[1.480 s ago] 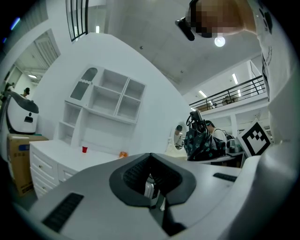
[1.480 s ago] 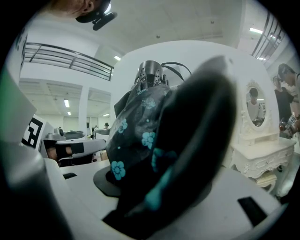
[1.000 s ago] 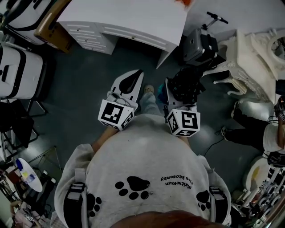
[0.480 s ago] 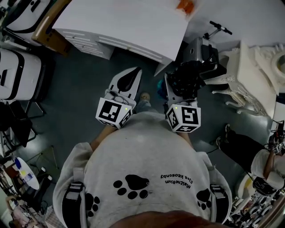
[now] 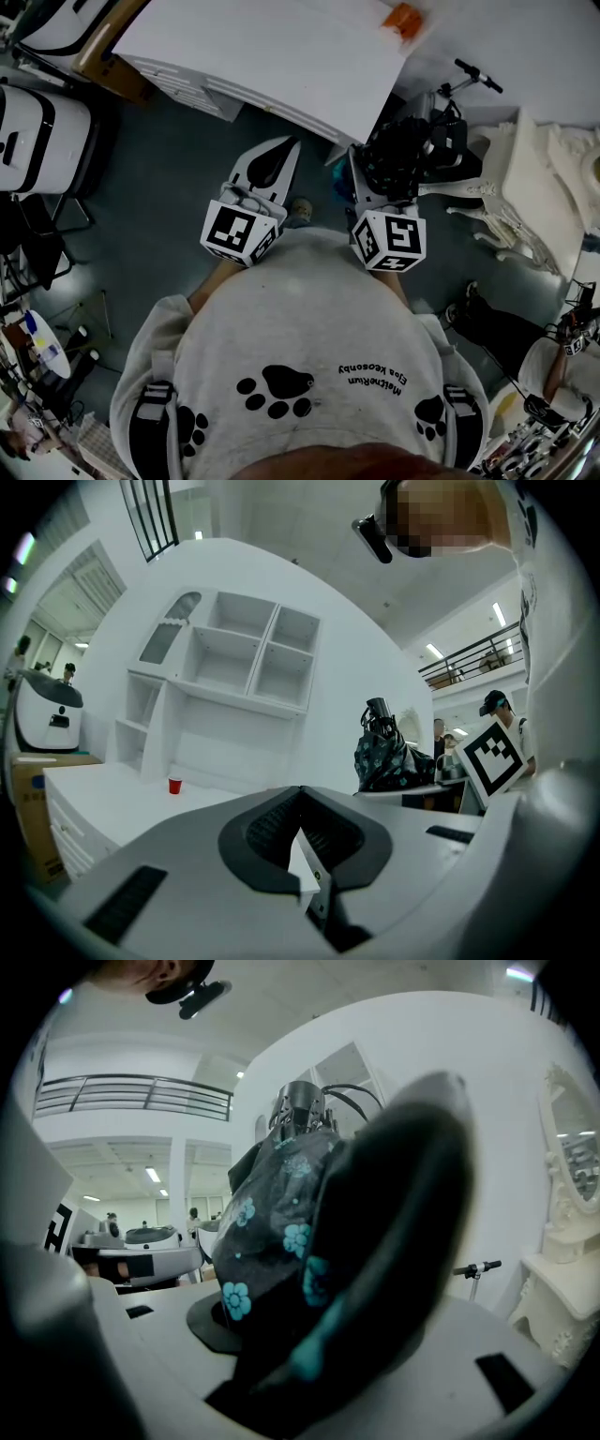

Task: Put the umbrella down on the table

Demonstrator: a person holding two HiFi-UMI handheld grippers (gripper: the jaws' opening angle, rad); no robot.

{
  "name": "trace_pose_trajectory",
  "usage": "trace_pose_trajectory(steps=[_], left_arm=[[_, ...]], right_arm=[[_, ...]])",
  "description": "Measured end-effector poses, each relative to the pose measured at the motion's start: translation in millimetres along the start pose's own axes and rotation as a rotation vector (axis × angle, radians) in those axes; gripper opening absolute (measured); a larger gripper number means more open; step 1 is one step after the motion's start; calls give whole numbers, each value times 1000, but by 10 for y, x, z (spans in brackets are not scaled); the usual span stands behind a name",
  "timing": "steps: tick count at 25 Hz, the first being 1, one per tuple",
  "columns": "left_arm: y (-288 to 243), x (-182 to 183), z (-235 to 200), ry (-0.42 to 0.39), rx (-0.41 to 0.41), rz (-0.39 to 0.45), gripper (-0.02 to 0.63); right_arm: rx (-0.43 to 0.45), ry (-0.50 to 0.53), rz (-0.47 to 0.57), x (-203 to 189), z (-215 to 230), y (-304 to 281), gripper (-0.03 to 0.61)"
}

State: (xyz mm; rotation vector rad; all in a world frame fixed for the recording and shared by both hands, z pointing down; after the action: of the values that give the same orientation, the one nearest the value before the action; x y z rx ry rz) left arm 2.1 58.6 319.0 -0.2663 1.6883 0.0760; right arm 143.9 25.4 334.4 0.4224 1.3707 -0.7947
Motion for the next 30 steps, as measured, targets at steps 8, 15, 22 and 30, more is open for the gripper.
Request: trace_pose_trajectory(steps=[8, 15, 22, 30], left_arm=[[-69, -15, -24, -16, 40, -36, 15], [-203, -45, -138, -2, 34, -46, 15], [-610, -6, -237, 8, 4, -57, 15], [-1163, 104, -604, 10, -23, -66, 15]], right_arm=[[35, -48, -15, -77, 106, -100, 256], [24, -53, -27, -72, 158, -217, 256], [0, -62, -40, -12, 377, -493, 256], [-18, -71, -51, 100, 562, -1047, 256]])
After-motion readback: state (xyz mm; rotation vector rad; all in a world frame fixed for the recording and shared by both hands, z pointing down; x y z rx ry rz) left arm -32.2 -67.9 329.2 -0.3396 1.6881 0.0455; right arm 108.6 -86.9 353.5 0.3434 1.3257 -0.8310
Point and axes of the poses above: the fingertips, and each gripper's own axes: y backward along the fingers, z to its right, x out of its top, the point moved 3 cm from there along y, backward along the fingers, and after that the axes turned 15 degrees about x, right-handed, at the moved point
